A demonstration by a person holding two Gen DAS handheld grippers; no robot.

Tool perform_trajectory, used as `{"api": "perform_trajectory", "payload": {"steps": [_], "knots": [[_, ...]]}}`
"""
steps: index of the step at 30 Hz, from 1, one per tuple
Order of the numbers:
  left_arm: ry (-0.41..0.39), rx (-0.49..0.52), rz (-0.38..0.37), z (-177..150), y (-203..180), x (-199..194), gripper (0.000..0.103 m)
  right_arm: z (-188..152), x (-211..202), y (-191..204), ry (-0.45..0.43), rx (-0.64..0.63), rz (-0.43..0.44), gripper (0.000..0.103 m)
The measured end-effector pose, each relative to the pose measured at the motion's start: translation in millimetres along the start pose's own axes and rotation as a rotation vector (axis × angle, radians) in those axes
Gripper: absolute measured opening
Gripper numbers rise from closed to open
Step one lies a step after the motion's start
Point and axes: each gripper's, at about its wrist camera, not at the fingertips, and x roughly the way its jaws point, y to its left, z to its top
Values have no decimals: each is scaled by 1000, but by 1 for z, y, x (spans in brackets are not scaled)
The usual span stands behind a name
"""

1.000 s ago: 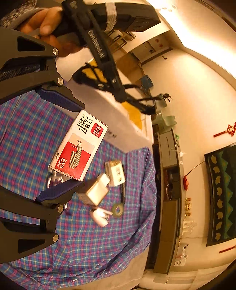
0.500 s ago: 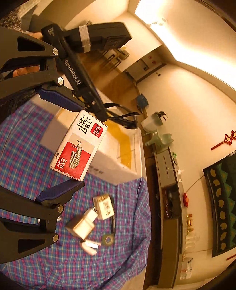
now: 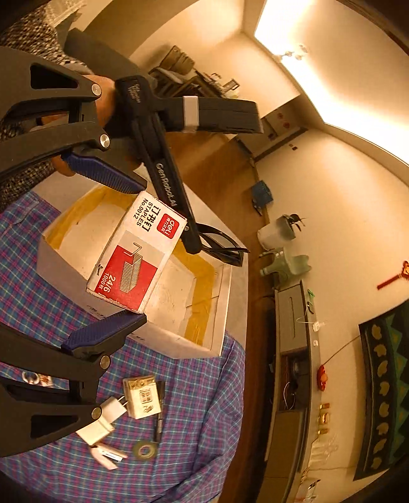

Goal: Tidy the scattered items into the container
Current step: 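Carry the glasses and staples box over the white box with both tools, then open the left tool to drop the glasses while the right tool drops the staples box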

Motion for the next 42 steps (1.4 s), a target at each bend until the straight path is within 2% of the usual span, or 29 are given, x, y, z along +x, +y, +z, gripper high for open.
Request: {"api": "perform_trajectory", "payload": {"steps": [5, 10, 15, 21, 25, 29, 33, 38, 42], "knots": [[46, -70, -25, 10, 31, 24, 42, 15, 40, 5, 70, -88, -45, 77], [86, -98, -27, 12, 44, 45, 42, 23, 76, 10, 137, -211, -116, 77], [123, -108, -10, 14, 49, 63, 43, 29, 106, 15, 187, -368, -186, 77], [160, -80, 57, 21, 48, 85, 43, 36, 141, 19, 266, -593, -248, 77], [188, -77, 94, 21, 54, 105, 43, 44, 161, 10, 322, -691, -232, 77], [202, -47, 117, 18, 56, 113, 43, 48, 189, 3, 415, -808, -186, 77], [228, -118, 106, 22, 68, 120, 43, 56, 206, -5, 504, -836, -124, 77], [232, -172, 133, 13, 77, 114, 43, 61, 208, 1, 545, -854, -119, 77], [233, -201, 139, 9, 94, 105, 43, 44, 198, 19, 508, -916, -176, 77]]}}
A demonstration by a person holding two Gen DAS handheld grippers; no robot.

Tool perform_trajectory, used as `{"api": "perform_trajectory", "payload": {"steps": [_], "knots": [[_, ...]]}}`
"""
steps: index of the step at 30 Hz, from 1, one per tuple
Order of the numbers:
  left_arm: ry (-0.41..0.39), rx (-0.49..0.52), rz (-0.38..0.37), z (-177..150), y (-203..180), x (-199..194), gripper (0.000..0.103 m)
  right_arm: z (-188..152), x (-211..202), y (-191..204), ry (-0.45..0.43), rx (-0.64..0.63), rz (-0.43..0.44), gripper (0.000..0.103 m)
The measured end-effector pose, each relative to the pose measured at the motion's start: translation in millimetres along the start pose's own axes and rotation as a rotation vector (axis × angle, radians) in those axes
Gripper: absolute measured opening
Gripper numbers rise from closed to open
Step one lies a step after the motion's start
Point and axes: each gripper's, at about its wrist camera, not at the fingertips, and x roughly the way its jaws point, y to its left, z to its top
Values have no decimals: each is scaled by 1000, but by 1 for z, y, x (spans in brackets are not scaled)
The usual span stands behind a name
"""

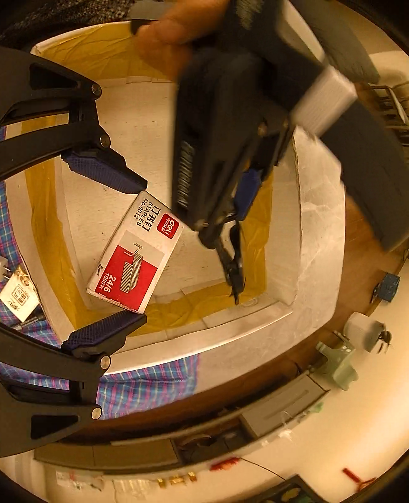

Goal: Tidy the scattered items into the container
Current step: 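Open the left tool to drop the glasses while the right tool drops the staples box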

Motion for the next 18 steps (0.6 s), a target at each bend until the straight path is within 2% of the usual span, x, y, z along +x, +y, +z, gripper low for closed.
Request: {"api": "perform_trajectory", "payload": {"steps": [2, 4, 7, 10, 13, 15, 18], "knots": [[-32, 18, 9, 0, -1, -13, 43, -1, -5, 16, -1, -22, -71, 77], [-55, 13, 11, 0, -1, -22, 43, -2, -10, 30, -5, -19, -96, 77], [-32, -13, -14, 3, 2, -17, 43, -1, -9, 42, 17, 12, -86, 77], [-11, 0, -35, 7, -5, -10, 43, 1, 2, 51, 70, -12, -120, 77], [8, -6, -17, 12, -1, 0, 43, 3, 18, 49, 110, 1, -106, 77], [43, -26, -40, 13, 8, 7, 43, 3, 28, 44, 144, 12, -96, 77], [60, -34, -33, 14, 11, 15, 43, 6, 34, 34, 149, 41, -67, 77]]}}
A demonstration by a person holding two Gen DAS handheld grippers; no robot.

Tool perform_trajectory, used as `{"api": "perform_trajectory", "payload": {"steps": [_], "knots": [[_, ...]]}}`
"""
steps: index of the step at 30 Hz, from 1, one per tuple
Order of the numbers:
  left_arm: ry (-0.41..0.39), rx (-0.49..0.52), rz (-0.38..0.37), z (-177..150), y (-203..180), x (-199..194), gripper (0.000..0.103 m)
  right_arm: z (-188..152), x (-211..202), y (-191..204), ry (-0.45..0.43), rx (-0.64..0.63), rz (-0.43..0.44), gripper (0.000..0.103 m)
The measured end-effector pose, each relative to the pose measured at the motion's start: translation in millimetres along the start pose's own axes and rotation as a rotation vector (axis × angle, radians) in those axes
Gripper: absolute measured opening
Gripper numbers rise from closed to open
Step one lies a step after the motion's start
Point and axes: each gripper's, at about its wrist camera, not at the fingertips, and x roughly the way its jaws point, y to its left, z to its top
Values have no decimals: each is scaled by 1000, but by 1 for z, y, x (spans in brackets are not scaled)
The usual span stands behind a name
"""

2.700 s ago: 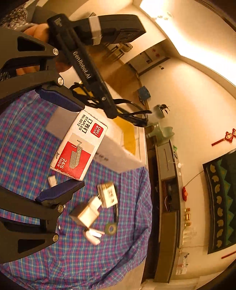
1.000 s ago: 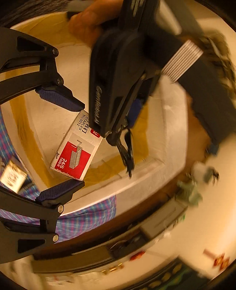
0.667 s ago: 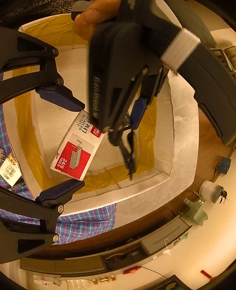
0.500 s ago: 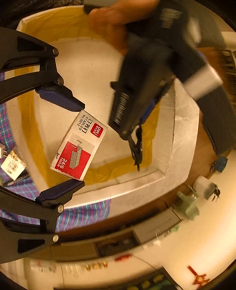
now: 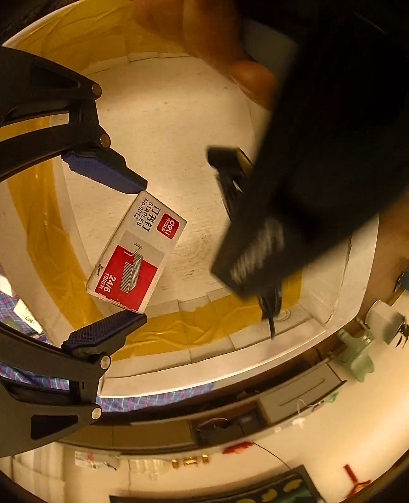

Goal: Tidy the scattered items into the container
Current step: 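Open the left tool to drop the glasses while the right tool drops the staples box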

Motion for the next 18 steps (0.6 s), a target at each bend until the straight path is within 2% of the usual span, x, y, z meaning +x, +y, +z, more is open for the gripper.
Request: {"api": "perform_trajectory", "payload": {"steps": [7, 10, 15, 18], "knots": [[26, -40, 3, 2, 9, 12, 43, 8, 12, -18, 22, 59, 46, 77], [21, -47, 4, 2, 11, 12, 43, 1, 15, -25, 23, 90, 57, 77], [23, -63, 10, 2, 13, 16, 44, 2, 15, -18, 20, 114, 55, 78], [41, -79, 1, 1, 16, 21, 50, 0, 10, -15, 6, 133, 52, 78]]}}
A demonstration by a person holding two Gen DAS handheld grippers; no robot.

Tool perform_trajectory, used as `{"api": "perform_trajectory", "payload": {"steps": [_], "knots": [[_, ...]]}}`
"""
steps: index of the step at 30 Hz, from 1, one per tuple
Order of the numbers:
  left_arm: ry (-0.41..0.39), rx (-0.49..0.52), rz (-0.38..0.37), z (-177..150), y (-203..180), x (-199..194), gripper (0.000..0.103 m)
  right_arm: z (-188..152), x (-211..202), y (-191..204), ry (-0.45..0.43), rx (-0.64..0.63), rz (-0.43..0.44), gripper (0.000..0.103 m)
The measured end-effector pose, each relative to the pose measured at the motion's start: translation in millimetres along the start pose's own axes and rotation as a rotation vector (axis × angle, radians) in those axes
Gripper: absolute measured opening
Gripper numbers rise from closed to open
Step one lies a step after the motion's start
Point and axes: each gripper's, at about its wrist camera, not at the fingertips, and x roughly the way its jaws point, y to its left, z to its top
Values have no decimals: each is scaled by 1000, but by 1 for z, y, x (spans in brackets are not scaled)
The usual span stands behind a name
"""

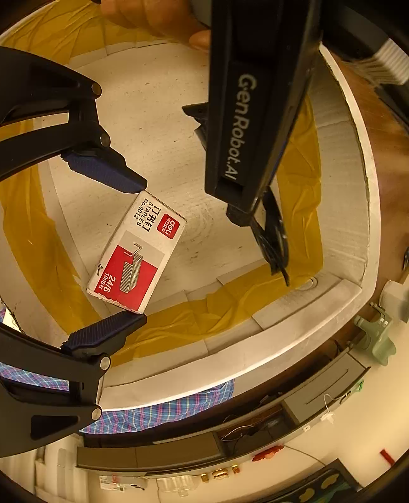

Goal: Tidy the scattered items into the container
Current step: 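Open the left tool to drop the glasses while the right tool drops the staples box, then withdraw both tools from the white box back over the cloth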

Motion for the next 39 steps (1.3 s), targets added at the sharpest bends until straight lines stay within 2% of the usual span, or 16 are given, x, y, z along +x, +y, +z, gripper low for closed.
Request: {"api": "perform_trajectory", "payload": {"steps": [4, 15, 22, 32, 39], "knots": [[10, -9, -13, -1, 1, 0, 52, 5, 6, -15, -14, 46, 18, 78], [-21, 21, 1, -2, -6, -12, 53, 0, 1, -12, -19, 100, 41, 81], [-58, 39, 34, -8, -9, -25, 53, -14, -20, -10, -96, 179, 67, 81], [-234, 128, 133, -28, -27, -75, 53, -54, -84, 7, -420, 267, 55, 80], [-332, 161, 120, -51, -42, -110, 53, -94, -136, 28, -665, 303, 92, 80]]}}
